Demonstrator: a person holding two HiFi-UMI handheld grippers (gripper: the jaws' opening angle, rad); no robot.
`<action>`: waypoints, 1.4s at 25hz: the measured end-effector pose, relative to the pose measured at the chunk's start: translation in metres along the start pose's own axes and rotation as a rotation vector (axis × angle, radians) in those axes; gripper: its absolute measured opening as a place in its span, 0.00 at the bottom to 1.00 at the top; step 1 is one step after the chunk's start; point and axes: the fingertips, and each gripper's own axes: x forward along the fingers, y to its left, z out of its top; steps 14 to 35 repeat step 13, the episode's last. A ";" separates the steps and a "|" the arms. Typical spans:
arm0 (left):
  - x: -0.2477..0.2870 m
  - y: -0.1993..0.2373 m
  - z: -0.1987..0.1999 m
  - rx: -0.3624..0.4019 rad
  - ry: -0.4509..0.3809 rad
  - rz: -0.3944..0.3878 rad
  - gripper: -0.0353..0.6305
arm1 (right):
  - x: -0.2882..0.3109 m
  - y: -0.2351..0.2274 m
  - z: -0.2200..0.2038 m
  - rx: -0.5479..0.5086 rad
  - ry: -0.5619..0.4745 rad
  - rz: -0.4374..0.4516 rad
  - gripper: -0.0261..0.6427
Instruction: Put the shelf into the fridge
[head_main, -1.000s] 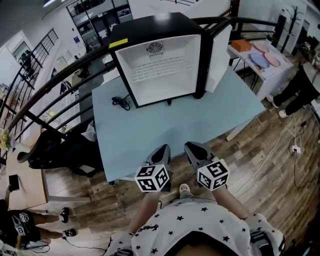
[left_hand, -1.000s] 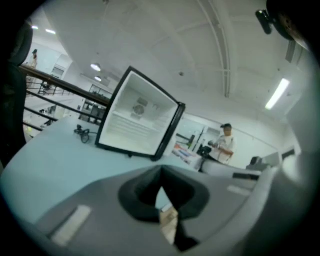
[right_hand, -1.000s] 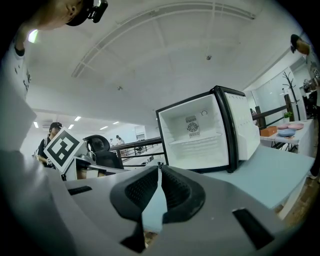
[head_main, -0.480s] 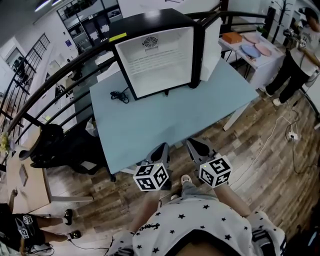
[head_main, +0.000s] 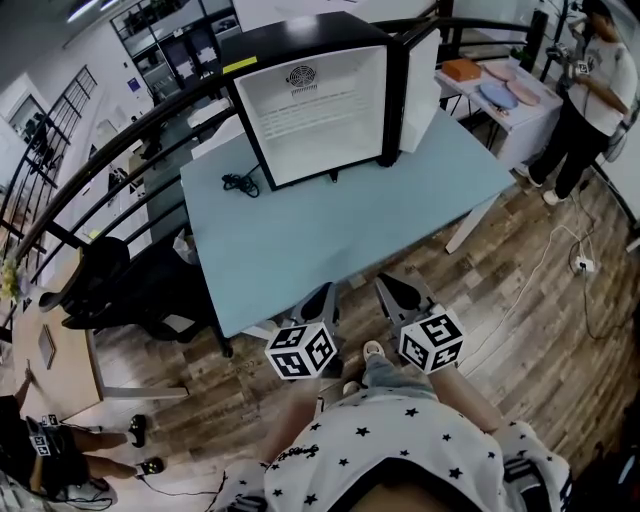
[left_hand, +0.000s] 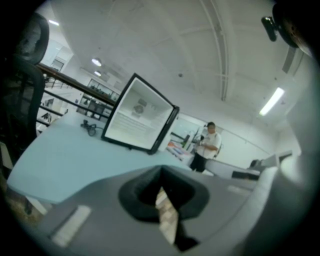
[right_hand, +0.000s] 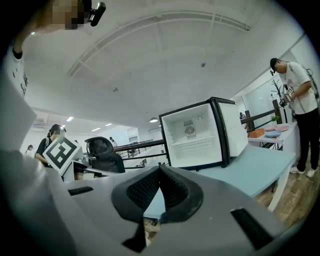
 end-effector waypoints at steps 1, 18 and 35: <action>-0.002 0.000 0.000 0.000 -0.001 0.001 0.06 | -0.001 0.001 0.000 0.001 0.000 0.002 0.07; -0.013 -0.002 -0.002 0.001 -0.005 0.002 0.06 | -0.005 0.011 0.000 -0.005 -0.004 0.011 0.07; -0.013 -0.002 -0.002 0.001 -0.005 0.002 0.06 | -0.005 0.011 0.000 -0.005 -0.004 0.011 0.07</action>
